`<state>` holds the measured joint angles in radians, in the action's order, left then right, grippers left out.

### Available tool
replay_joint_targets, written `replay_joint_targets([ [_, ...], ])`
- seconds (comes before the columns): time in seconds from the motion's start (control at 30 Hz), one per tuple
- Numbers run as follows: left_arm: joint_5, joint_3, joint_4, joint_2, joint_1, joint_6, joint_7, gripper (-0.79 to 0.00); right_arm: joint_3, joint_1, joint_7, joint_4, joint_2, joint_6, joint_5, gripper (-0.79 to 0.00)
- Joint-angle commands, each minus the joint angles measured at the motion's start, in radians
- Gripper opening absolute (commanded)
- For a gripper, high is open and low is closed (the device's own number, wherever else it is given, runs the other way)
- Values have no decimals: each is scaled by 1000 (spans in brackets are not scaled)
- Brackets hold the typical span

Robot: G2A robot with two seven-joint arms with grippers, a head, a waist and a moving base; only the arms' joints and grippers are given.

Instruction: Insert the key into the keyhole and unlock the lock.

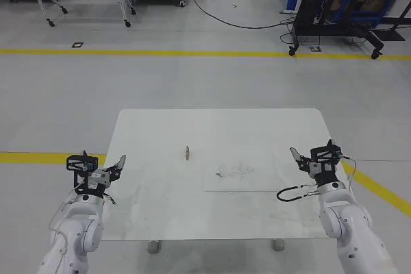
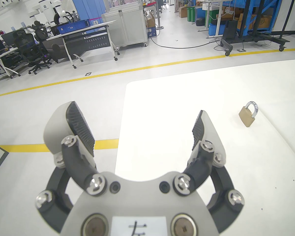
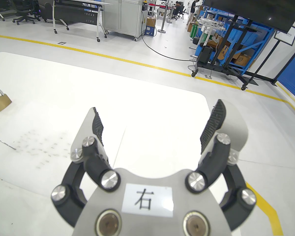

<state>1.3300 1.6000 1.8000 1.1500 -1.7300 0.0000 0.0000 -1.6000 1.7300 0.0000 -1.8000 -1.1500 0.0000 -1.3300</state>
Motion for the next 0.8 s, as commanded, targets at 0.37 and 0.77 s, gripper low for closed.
replay_joint_targets([
  [0.37, 0, 0, 0, 0, 0, 0, 0, 0, -7, -14, 26, 33, 1, -79, 72, 0],
  [0.77, 0, 0, 0, 0, 0, 0, 0, 0, 99, -282, 232, 306, 6, -452, 185, 0],
])
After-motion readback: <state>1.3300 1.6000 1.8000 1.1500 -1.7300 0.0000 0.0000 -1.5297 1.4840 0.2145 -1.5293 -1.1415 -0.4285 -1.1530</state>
